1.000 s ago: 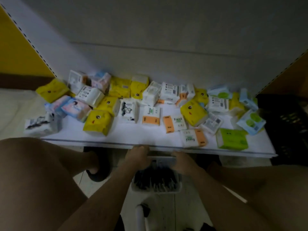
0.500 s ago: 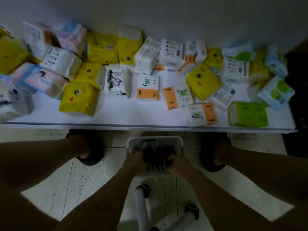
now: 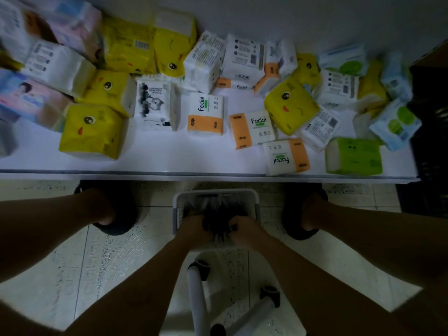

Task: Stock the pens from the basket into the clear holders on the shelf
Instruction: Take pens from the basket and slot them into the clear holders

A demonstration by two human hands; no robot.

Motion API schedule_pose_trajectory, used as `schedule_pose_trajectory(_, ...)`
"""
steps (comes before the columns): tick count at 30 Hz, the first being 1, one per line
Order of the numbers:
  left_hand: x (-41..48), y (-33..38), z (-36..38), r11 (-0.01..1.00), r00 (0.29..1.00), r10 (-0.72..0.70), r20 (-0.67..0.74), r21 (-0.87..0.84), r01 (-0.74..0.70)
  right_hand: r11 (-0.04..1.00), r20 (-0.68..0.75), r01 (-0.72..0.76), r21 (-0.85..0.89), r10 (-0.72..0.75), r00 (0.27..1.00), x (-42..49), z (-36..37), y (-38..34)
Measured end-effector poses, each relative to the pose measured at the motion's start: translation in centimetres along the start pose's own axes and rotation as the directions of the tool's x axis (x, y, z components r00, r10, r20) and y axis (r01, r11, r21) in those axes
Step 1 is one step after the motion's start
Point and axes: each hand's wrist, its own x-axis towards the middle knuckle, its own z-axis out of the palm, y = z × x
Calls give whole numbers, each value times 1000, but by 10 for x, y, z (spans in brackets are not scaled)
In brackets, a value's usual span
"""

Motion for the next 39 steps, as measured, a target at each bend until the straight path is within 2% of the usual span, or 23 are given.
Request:
schedule_pose_trajectory(3, -8, 10, -3, 998, 992, -43, -117, -50, 38, 999, 41, -32, -34, 34, 999, 10, 6, -5)
schedule_pose_trajectory(7, -24, 21, -18, 988, 962, -78, -263, -146, 41, 999, 43, 34, -33, -33, 999, 31, 20, -12)
schedule_pose_trajectory(11, -37, 18, -29, 959, 957, -157, -243, -269, 89, 993, 95, 73, -96, -64, 993, 53, 31, -6)
schedule_pose_trajectory(15, -46, 13, -36, 932, 955, -187, -230, -349, 98, 942, 144, 113, -317, -70, 987, 58, 38, -10)
schedule_pose_trajectory(18, -49, 10, -37, 910, 959, -200, -199, -401, 107, 913, 154, 102, -394, -43, 987, 66, 40, -6)
schedule_pose_trajectory(22, -47, 13, -37, 904, 956, -208, -207, -414, 107, 955, 126, 55, -292, -19, 992, 59, 30, -17)
schedule_pose_trajectory(26, -47, 15, -38, 913, 948, -204, -244, -397, 94, 984, -15, -12, -176, 9, 1000, 53, 22, -18)
schedule_pose_trajectory(29, -46, 18, -40, 890, 953, -206, -224, -448, 87, 997, -159, -47, -62, 37, 987, 44, 16, -14)
schedule_pose_trajectory(32, -45, 23, -41, 862, 954, -231, -191, -494, 110, 998, -243, -39, 46, 49, 969, 29, 8, -16)
schedule_pose_trajectory(35, -48, 27, -40, 820, 956, -247, -159, -560, 118, 998, -303, -6, 68, 26, 953, 11, 2, -21)
schedule_pose_trajectory(39, -63, 37, -44, 805, 949, -244, -199, -588, 84, 993, -297, 42, 106, -9, 955, -16, -3, -25)
